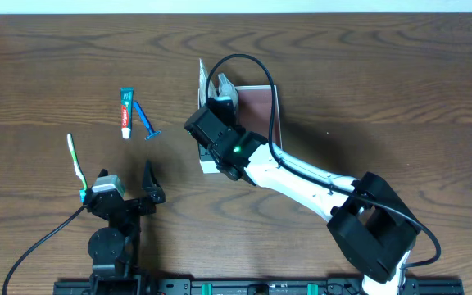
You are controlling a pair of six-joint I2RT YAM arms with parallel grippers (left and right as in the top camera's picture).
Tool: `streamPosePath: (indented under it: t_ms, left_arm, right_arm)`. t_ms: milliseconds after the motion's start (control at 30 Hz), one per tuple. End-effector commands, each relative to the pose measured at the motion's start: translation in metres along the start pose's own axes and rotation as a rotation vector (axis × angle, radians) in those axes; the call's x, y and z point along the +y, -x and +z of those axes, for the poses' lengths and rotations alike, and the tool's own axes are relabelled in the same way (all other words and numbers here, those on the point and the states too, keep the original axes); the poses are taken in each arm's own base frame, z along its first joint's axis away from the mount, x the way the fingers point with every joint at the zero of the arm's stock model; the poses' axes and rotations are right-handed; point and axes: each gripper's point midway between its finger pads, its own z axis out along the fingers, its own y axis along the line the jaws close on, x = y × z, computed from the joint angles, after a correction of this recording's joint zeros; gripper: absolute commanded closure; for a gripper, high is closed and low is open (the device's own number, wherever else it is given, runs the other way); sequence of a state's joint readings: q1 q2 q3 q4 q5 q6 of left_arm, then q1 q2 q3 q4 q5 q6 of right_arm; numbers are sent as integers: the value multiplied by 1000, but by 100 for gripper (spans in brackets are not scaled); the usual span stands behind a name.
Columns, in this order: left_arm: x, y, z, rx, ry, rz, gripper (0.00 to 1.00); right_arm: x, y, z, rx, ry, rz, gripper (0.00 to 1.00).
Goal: Pack container
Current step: 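Lower the soap bar into the box front corner beside the bottles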
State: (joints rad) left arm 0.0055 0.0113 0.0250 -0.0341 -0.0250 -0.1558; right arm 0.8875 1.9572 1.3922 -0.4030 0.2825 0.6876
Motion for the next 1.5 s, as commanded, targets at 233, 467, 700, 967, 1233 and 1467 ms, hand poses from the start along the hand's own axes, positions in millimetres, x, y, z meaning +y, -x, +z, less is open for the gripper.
streamPosePath:
  t_ms: [233,467,700,967,1233,1467]
  left_arm:
    - [6,-18,1,54,22,17,2]
    - [6,-18,1,54,22,17,2]
    - [6,-18,1,54,22,17,2]
    - [6,-18,1,54,22,17,2]
    - [6,-18,1,54,22,17,2]
    - [6,-18,1,54,22,17,2]
  right_arm:
    - [-5,15,3,-58,-28,-22,53]
    - [-4,22,3,-90,-23,-28,62]
    - [-8,22,10,-88,-35,-23,64]
    - [-11,21,15,-84,-43,-20,64]
    - [-15,22,21,-86,-48,-12,63]
    - [-14,20,23,-84,-47,-15,63]
